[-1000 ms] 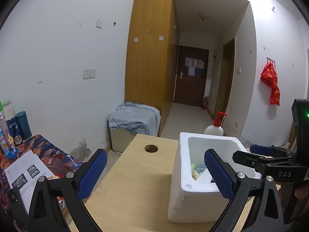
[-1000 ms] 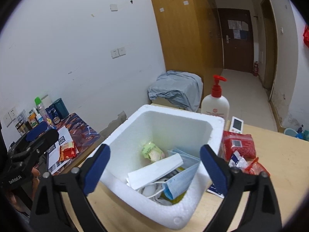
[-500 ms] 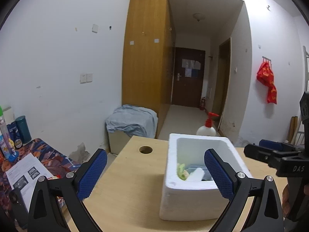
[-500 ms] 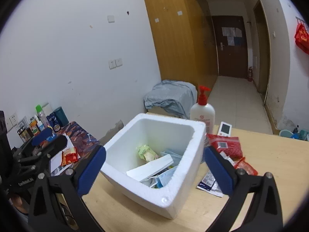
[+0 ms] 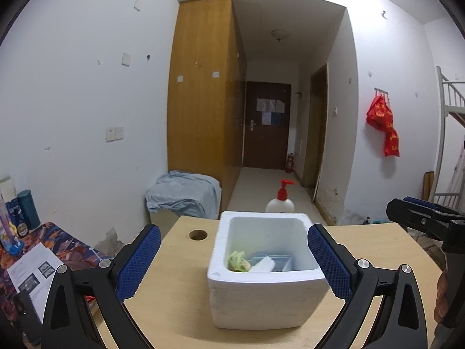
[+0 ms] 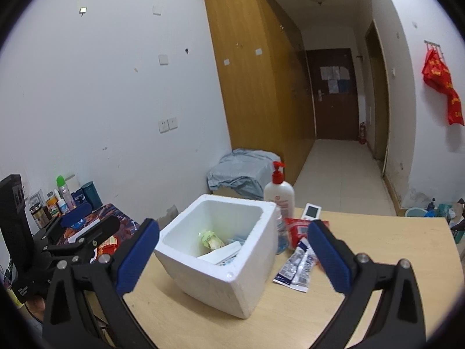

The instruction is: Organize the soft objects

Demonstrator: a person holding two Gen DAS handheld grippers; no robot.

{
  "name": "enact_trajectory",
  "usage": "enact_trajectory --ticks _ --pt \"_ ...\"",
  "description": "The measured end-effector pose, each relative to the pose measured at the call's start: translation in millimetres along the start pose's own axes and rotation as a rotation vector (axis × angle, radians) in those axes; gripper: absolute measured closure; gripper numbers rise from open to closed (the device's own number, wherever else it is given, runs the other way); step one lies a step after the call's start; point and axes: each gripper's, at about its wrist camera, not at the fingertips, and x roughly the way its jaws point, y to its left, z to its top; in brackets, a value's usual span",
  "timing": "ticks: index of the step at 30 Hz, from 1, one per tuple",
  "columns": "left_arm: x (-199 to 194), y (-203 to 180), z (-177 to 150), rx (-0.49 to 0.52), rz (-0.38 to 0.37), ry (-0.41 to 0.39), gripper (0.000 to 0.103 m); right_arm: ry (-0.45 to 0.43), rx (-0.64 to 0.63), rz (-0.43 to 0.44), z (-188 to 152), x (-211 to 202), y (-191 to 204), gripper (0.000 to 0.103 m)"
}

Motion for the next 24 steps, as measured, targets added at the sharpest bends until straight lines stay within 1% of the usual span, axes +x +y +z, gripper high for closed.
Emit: enact_trajectory --ticks 3,6,11,17,22,24 --pt "-8 -10 1 0.006 -0.014 -0.013 0.000 -0.025 0.005 -0.015 -2 -17 -4 0.000" --pt "-14 -20 1 0.015 -0.038 -0.009 0.000 -0.049 0.013 -0.036 -5 -33 -9 0.000" --pt "-26 -41 0 0.030 -0.078 -0.017 0.000 -0.082 0.023 -0.085 -14 -64 -20 0.000" --pt "-33 -61 -2 0.028 -0.125 -0.003 0.000 -0.129 0.041 -0.167 -30 -99 -31 0.000" --pt "-38 -73 -8 0.044 -0.150 0.007 0.000 -0.136 0.032 -0.202 -41 -109 -33 0.000" --pt "-42 -75 -11 0.043 -0.167 0.008 0.000 -0.131 0.023 -0.199 -46 -110 -31 0.000"
